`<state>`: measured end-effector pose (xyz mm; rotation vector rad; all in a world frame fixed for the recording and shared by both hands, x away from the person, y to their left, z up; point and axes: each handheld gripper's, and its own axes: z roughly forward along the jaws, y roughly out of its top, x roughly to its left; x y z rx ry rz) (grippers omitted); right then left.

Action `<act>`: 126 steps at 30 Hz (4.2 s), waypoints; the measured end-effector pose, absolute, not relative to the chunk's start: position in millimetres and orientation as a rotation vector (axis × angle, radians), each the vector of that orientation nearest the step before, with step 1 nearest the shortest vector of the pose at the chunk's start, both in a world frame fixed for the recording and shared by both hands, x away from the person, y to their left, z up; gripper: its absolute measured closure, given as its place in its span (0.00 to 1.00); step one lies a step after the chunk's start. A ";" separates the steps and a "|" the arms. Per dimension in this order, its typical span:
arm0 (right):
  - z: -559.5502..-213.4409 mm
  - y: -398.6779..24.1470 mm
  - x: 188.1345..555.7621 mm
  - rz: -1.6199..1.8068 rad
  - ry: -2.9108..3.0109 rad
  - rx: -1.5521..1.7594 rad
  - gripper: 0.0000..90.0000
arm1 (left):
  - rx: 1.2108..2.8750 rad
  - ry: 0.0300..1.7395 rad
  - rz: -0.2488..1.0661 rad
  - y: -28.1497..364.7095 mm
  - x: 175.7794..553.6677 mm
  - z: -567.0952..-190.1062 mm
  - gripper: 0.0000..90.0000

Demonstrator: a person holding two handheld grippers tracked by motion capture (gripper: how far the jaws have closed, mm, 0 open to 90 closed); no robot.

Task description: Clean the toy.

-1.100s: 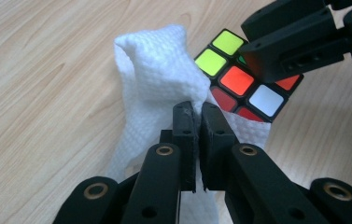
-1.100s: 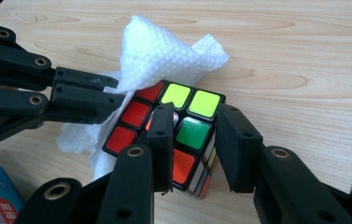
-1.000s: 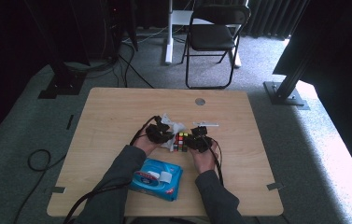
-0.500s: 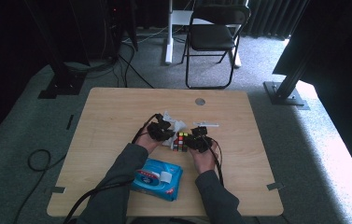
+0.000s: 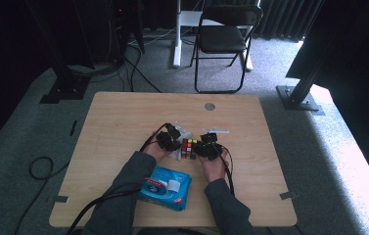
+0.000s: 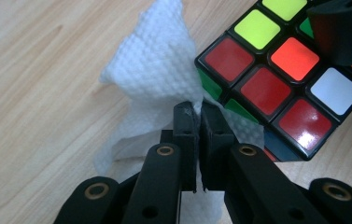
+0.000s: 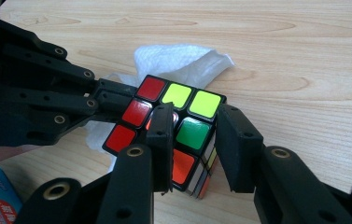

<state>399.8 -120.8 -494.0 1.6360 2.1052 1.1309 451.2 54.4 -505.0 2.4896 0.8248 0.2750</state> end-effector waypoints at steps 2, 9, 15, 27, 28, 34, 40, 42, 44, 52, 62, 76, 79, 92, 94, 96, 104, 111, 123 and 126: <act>-494.0 -120.8 399.7 1.130 2.105 1.636 0.75 | 2.534 0.816 0.287 50.0 450.6 -509.8 0.96; -494.2 -120.9 399.3 1.132 2.101 1.640 0.75 | 2.582 0.796 0.300 46.2 450.2 -513.2 0.95; -494.2 -121.1 399.4 1.135 2.102 1.641 0.75 | 2.571 0.787 0.308 46.9 448.1 -511.3 0.95; -495.0 -121.1 398.6 1.143 2.091 1.647 0.75 | 2.405 0.787 0.236 66.3 442.1 -493.7 0.96; -495.1 -121.2 398.5 1.145 2.089 1.647 0.75 | 2.400 0.779 0.235 67.3 441.1 -492.1 0.96; -495.2 -121.3 398.3 1.147 2.088 1.652 0.75 | 2.362 0.760 0.202 71.7 437.6 -483.7 0.95; -495.4 -121.5 398.4 1.149 2.088 1.652 0.75 | 2.389 0.746 0.213 69.1 435.4 -483.5 0.95; -495.3 -121.5 398.4 1.148 2.089 1.652 0.75 | 2.395 0.745 0.218 69.0 435.0 -483.8 0.95; -495.4 -121.5 398.4 1.149 2.088 1.652 0.75 | 2.400 0.755 0.213 69.2 434.8 -484.5 0.95; -495.3 -121.2 398.3 1.148 2.085 1.655 0.75 | 2.513 0.745 0.190 62.1 435.2 -498.1 0.95; -495.4 -121.1 398.1 1.149 2.081 1.657 0.75 | 2.586 0.756 0.221 52.1 441.2 -507.8 0.96; -495.6 -122.2 398.4 1.154 2.093 1.645 0.75 | 2.565 0.769 0.256 52.3 442.7 -509.1 0.96; -495.6 -122.7 398.8 1.155 2.102 1.634 0.75 | 2.518 0.790 0.254 56.2 443.7 -506.1 0.96; -493.4 -122.2 396.6 1.146 2.175 1.526 0.80 | 2.381 0.862 0.311 70.3 446.7 -496.7 0.96; -492.9 -122.0 396.5 1.141 2.184 1.505 0.80 | 2.364 0.871 0.309 72.7 447.5 -495.5 0.96; -492.3 -122.2 396.5 1.138 2.193 1.485 0.82 | 2.347 0.880 0.309 73.9 447.8 -495.0 0.96; -490.6 -126.4 397.2 1.139 2.172 1.517 0.81 | 2.338 0.873 0.293 74.4 447.2 -494.5 0.96; -492.7 -125.3 389.1 1.129 2.177 1.512 0.65 | 2.338 0.858 0.281 74.2 446.3 -494.2 0.96; -492.6 -134.7 393.7 1.113 2.131 1.552 0.67 | 2.360 0.769 0.243 67.3 438.4 -493.4 0.96; -493.5 -133.9 395.8 1.104 2.123 1.563 0.67 | 2.359 0.746 0.230 65.5 435.7 -493.0 0.96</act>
